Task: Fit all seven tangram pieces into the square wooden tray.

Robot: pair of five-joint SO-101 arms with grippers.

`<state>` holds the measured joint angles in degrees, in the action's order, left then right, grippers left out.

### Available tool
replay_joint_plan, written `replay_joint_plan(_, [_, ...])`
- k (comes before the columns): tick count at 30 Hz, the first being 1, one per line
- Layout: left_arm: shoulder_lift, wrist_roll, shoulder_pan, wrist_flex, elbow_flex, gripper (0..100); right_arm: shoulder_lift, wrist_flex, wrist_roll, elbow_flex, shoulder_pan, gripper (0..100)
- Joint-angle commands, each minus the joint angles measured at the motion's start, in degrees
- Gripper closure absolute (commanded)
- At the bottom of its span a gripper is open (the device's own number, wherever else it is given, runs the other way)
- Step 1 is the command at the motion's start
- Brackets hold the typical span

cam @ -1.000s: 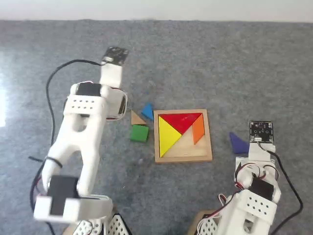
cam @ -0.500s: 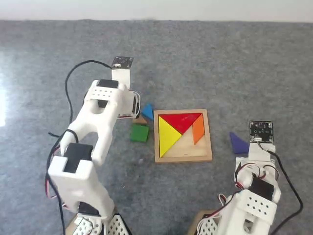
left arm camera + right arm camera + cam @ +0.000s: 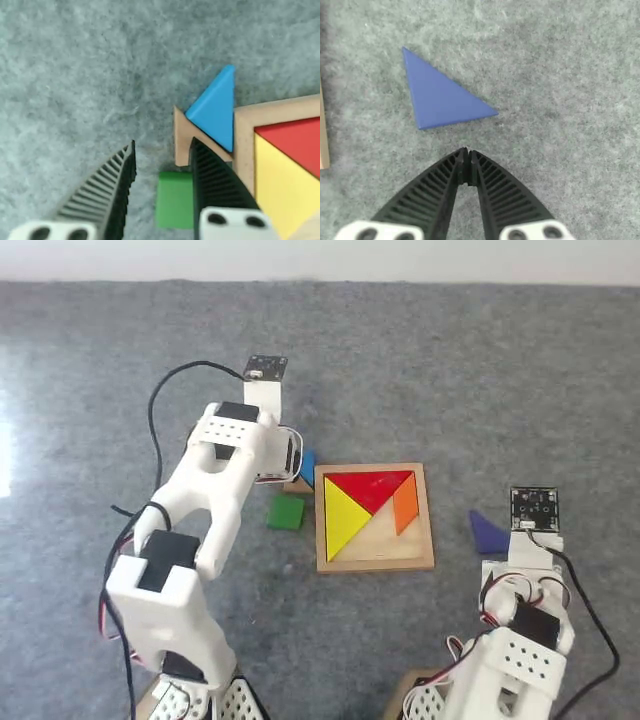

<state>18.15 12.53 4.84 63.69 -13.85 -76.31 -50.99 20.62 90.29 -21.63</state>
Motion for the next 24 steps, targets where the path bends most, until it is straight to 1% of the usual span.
replay_joint_plan(1, [-1.1, 2.7, -0.6, -1.0, 2.9, 83, -0.7, 0.9, 0.9, -1.8, 0.5, 99.0])
replay_joint_plan(8, [-3.3, 3.3, -0.5, -1.0, 3.3, 83, -0.7, 1.0, 0.9, -1.8, 0.5, 99.0])
replay_joint_plan(10, [-4.2, 3.3, -0.4, 0.1, 3.3, 83, -0.7, 1.0, 0.9, -1.8, 0.5, 99.0])
replay_joint_plan(15, [-7.0, 3.4, 3.0, 3.0, 3.0, 83, -0.7, 1.1, 0.9, -1.8, 0.5, 99.0])
replay_joint_plan(20, [-5.8, 3.6, 5.9, 1.7, 3.0, 83, -0.7, 0.9, 0.9, -1.8, 0.5, 99.0])
replay_joint_plan(22, [-3.9, 3.6, 5.7, 0.9, 3.0, 83, -0.7, 0.9, 0.9, -1.8, 0.5, 99.0])
replay_joint_plan(24, [-2.1, 3.5, 4.0, -0.3, 3.0, 83, -0.7, 0.9, 0.9, -1.8, 0.5, 99.0])
